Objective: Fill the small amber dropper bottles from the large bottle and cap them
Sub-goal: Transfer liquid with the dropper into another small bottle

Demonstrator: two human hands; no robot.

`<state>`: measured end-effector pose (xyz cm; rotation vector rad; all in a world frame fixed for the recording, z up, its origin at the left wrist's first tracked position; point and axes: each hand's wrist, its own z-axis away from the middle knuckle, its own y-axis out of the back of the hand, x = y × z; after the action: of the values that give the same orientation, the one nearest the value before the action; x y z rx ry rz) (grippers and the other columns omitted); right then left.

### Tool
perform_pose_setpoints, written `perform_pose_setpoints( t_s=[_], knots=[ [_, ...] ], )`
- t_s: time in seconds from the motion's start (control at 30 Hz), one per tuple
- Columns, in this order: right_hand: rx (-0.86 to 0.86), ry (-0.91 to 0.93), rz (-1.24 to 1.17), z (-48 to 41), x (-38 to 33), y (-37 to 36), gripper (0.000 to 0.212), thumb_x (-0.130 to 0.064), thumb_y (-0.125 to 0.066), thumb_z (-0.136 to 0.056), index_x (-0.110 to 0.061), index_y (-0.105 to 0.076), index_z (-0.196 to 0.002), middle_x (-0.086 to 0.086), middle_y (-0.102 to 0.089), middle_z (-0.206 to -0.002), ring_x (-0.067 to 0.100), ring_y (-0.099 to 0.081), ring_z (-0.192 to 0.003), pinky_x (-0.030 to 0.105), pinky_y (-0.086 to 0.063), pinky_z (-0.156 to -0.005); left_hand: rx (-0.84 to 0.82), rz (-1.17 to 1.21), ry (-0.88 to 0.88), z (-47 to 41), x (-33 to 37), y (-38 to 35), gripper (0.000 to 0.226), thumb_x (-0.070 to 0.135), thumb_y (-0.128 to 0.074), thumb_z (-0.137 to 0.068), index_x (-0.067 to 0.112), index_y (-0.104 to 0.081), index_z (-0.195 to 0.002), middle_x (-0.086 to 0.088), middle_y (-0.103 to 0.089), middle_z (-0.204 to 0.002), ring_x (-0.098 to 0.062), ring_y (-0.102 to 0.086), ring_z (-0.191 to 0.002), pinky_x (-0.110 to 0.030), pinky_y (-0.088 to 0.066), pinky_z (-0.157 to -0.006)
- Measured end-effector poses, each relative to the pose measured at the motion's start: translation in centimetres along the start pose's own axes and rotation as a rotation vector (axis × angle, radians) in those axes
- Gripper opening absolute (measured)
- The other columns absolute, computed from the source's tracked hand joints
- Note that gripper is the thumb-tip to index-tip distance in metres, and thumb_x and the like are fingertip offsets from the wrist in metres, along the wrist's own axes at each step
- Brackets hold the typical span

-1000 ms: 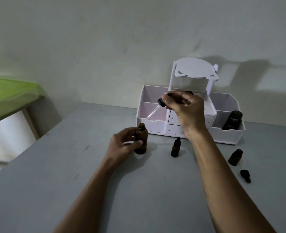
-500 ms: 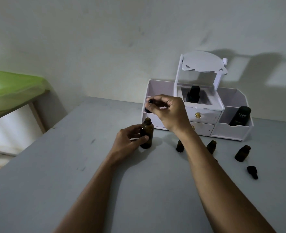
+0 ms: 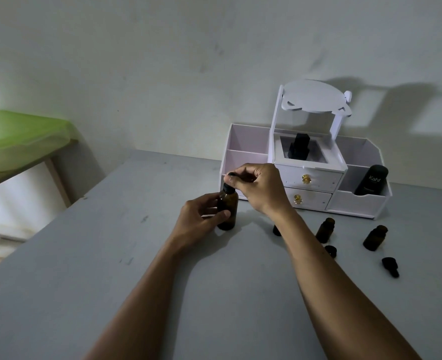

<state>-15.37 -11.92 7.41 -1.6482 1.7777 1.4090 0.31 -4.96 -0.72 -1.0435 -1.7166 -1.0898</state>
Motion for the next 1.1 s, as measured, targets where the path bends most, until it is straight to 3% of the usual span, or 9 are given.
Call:
perform_pose_setpoints(
  t_s=[0.17, 0.33, 0.67, 0.83, 0.93, 1.0, 1.1],
  knots=[
    [0.055, 0.026, 0.04, -0.2, 0.0, -0.6, 0.007, -0.015, -0.08, -0.082, -0.008, -0.079, -0.081, 0.0, -0.073, -0.07, 0.004, -0.063, -0.06, 0.013, -0.05, -0.063, 0.0, -0.007, -0.001, 0.0, 0.1, 0.0, 0.046, 0.015, -0.077, -0.086, 0.016, -0.066, -0.13, 0.0, -0.075, -0.115, -0.009, -0.071, -0.105, -0.024, -0.057, -0.09],
    [0.083, 0.04, 0.052, -0.1, -0.1, -0.7, 0.007, -0.013, -0.079, -0.082, -0.007, -0.079, -0.081, 0.0, -0.071, -0.067, 0.003, -0.06, -0.056, 0.01, -0.047, -0.058, 0.011, -0.016, 0.002, 0.1, 0.3, -0.1, 0.046, 0.012, -0.077, -0.086, 0.015, -0.066, -0.13, 0.0, -0.075, -0.113, -0.008, -0.071, -0.103, -0.02, -0.055, -0.087],
    [0.094, 0.042, -0.01, -0.1, -1.0, -0.2, 0.011, -0.019, -0.079, -0.082, -0.009, -0.079, -0.087, 0.001, -0.077, -0.079, 0.01, -0.072, -0.069, 0.017, -0.057, -0.068, 0.014, -0.018, 0.011, 0.3, 0.5, -0.1, 0.045, 0.01, -0.077, -0.086, 0.015, -0.067, -0.129, -0.002, -0.076, -0.111, -0.007, -0.072, -0.101, -0.015, -0.055, -0.082],
    [0.161, 0.129, -0.077, -1.2, -3.5, 1.9, 0.015, -0.02, -0.079, -0.083, -0.008, -0.078, -0.092, 0.0, -0.077, -0.082, 0.007, -0.073, -0.076, 0.019, -0.058, -0.076, 0.033, 0.018, 0.004, 0.4, 0.5, -0.1, 0.054, 0.017, -0.082, -0.08, 0.018, -0.064, -0.131, -0.003, -0.075, -0.112, -0.008, -0.072, -0.104, -0.032, -0.058, -0.093],
    [0.218, 0.169, -0.186, -2.1, -5.6, 4.4, 0.016, -0.014, -0.079, -0.083, -0.003, -0.077, -0.094, 0.006, -0.077, -0.083, 0.016, -0.076, -0.077, 0.029, -0.061, -0.079, 0.215, -0.026, -0.081, 0.8, 1.4, -0.4, 0.061, 0.039, -0.079, -0.073, 0.022, -0.064, -0.131, 0.004, -0.072, -0.115, -0.001, -0.066, -0.111, -0.023, -0.056, -0.092],
    [0.258, 0.192, -0.243, -2.3, -6.8, 6.3, 0.015, -0.011, -0.078, -0.084, -0.001, -0.076, -0.095, 0.008, -0.077, -0.081, 0.019, -0.076, -0.075, 0.028, -0.061, -0.076, 0.386, -0.064, -0.191, 1.2, 2.6, -0.8, 0.054, 0.038, -0.078, -0.077, 0.018, -0.067, -0.126, 0.004, -0.072, -0.114, -0.003, -0.067, -0.109, -0.023, -0.055, -0.089],
    [0.307, 0.204, -0.291, -1.7, -7.3, 9.5, 0.008, -0.009, -0.077, -0.085, -0.006, -0.076, -0.092, -0.003, -0.077, -0.074, 0.014, -0.075, -0.072, 0.023, -0.058, -0.07, 0.536, -0.1, -0.332, 2.0, 4.8, -2.0, 0.036, 0.03, -0.077, -0.081, 0.016, -0.07, -0.114, 0.004, -0.073, -0.107, -0.008, -0.069, -0.102, -0.029, -0.057, -0.085]
  ],
)
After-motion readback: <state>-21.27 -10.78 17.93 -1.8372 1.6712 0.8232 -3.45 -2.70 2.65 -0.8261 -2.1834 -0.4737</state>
